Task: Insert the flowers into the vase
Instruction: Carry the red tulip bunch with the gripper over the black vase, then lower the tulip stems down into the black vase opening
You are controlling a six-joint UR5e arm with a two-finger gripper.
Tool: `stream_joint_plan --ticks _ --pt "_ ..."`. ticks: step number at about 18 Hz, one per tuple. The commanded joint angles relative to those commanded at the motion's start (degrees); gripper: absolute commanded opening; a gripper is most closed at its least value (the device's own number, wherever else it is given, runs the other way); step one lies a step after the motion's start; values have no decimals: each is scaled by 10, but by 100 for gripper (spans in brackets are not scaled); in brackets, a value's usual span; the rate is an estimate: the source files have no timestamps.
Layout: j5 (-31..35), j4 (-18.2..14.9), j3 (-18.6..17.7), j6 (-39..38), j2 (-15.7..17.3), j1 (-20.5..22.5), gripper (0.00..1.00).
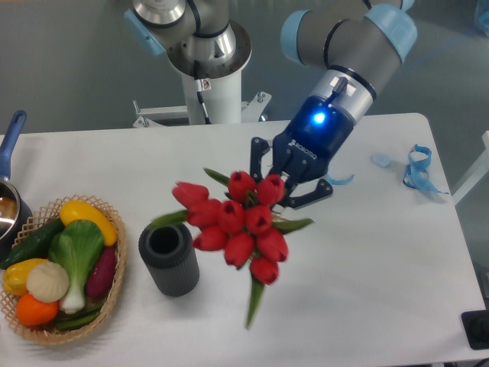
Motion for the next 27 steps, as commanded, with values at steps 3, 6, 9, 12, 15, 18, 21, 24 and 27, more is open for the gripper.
stream_joint_plan --ticks 3,6,9,12,15,18,21,24,27 --pt "-54 0 -21 53 0 -17 19" --pt "-74 0 -37 56 6 -32 19" --pt "-95 -1 -51 56 22 -53 19" --pt "-95 -1 -63 56 28 -66 19" --pt "-93 0 -56 56 26 -75 19" --pt "-91 0 -56 56 20 -78 19" --pt "-89 -1 -56 55 8 -79 19" --pt "-86 1 -60 57 -5 -80 19" --pt "-86 1 -59 57 -11 -84 19"
